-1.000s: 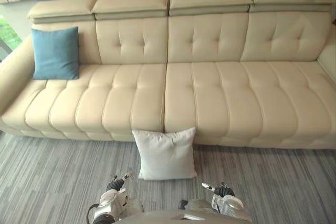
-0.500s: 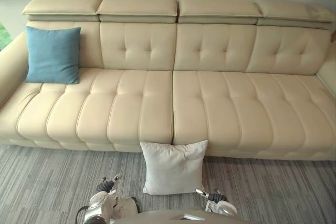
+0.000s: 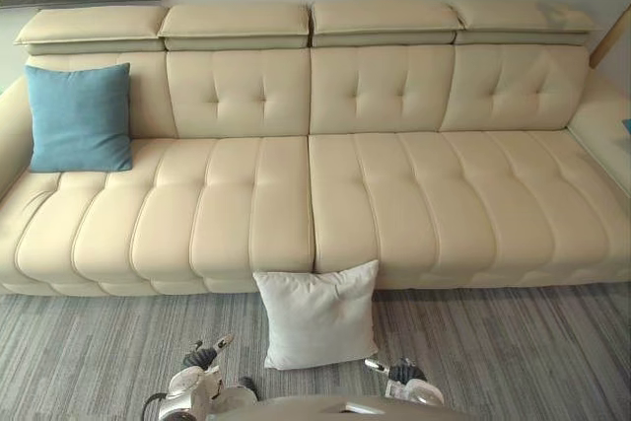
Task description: Pick up cushions and gather them together orderly.
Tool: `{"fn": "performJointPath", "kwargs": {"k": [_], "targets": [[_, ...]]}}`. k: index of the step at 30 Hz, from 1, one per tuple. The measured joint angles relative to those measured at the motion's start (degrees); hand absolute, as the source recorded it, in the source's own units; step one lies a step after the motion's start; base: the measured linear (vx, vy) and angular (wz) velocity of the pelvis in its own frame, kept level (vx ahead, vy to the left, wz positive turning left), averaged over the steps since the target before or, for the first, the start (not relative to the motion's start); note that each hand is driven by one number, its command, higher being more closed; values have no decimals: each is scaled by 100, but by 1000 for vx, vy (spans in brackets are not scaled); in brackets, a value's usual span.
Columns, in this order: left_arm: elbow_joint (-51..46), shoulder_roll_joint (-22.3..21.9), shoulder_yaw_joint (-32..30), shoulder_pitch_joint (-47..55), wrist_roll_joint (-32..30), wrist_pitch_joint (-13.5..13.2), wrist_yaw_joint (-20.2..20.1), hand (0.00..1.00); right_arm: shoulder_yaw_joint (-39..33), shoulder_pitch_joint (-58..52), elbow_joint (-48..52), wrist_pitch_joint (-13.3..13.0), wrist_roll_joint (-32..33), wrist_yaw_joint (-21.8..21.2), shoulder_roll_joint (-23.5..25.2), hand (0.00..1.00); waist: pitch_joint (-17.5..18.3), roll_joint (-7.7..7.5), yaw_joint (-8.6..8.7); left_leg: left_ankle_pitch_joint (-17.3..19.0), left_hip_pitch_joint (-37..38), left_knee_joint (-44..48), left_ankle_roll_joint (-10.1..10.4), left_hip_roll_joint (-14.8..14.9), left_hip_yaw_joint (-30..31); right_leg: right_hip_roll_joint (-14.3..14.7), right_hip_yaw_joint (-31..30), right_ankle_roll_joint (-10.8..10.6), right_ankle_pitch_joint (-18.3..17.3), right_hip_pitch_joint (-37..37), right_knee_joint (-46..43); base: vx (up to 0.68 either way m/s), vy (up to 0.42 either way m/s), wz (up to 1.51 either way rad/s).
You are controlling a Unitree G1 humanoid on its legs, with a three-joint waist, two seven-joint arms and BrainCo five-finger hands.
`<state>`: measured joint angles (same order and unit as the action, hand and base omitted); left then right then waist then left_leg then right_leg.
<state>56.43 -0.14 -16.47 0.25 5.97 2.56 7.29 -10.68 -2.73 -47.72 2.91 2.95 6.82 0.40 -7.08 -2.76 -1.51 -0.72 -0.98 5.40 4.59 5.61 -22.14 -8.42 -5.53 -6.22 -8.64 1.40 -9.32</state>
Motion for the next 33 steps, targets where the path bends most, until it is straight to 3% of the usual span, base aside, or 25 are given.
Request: {"fn": "performJointPath", "kwargs": {"k": [3,5,8,15,21,25,33], "targets": [[-265,15,240,-200,161,-4,122,0,319,356,546,-40,-11,46,-70,0,-363,79,21,334,-833,935,-18,347,-1,191,-122,7,12,-661,-371,-147,-35,-24],[-538,21,457,-438,456,-10,259,0,401,822,902,-58,-19,233,-180,0,-620,149,3,554,-1627,1602,-43,672,-126,413,-367,5,10,-1537,-845,-203,13,-53],[-954,100,620,-645,709,-45,400,0,619,1227,1281,-69,-61,381,-373,0,-916,186,-11,723,-2036,1996,-41,896,-311,574,-647,-7,-25,-2131,-1258,-149,15,-53],[-1709,978,744,-1853,964,-258,624,0,763,2545,2197,-77,-347,559,-1299,0,-1624,310,13,835,-3730,2999,-145,1373,-476,974,-1060,-67,-98,-4179,-2480,-117,-41,-29],[-1706,1462,351,-2465,1240,-259,644,0,714,3430,2203,-85,-343,658,-1786,0,-2054,324,25,752,-4567,3268,-218,1530,-437,1100,-1099,-78,-89,-5094,-2911,-29,-38,-4],[-1728,2059,-103,-3298,1418,-272,747,0,580,4264,2105,-95,-293,824,-2288,0,-2392,326,16,587,-5597,3544,-294,1588,-218,1166,-979,-77,-89,-6086,-3384,-15,-24,16],[-1906,2281,-162,-3940,1409,-318,998,0,650,5307,1561,-164,9,1084,-2567,0,-2468,321,-11,571,-6875,4173,-423,1729,-2,1251,-916,-114,-155,-7371,-4159,-31,10,8]]}}
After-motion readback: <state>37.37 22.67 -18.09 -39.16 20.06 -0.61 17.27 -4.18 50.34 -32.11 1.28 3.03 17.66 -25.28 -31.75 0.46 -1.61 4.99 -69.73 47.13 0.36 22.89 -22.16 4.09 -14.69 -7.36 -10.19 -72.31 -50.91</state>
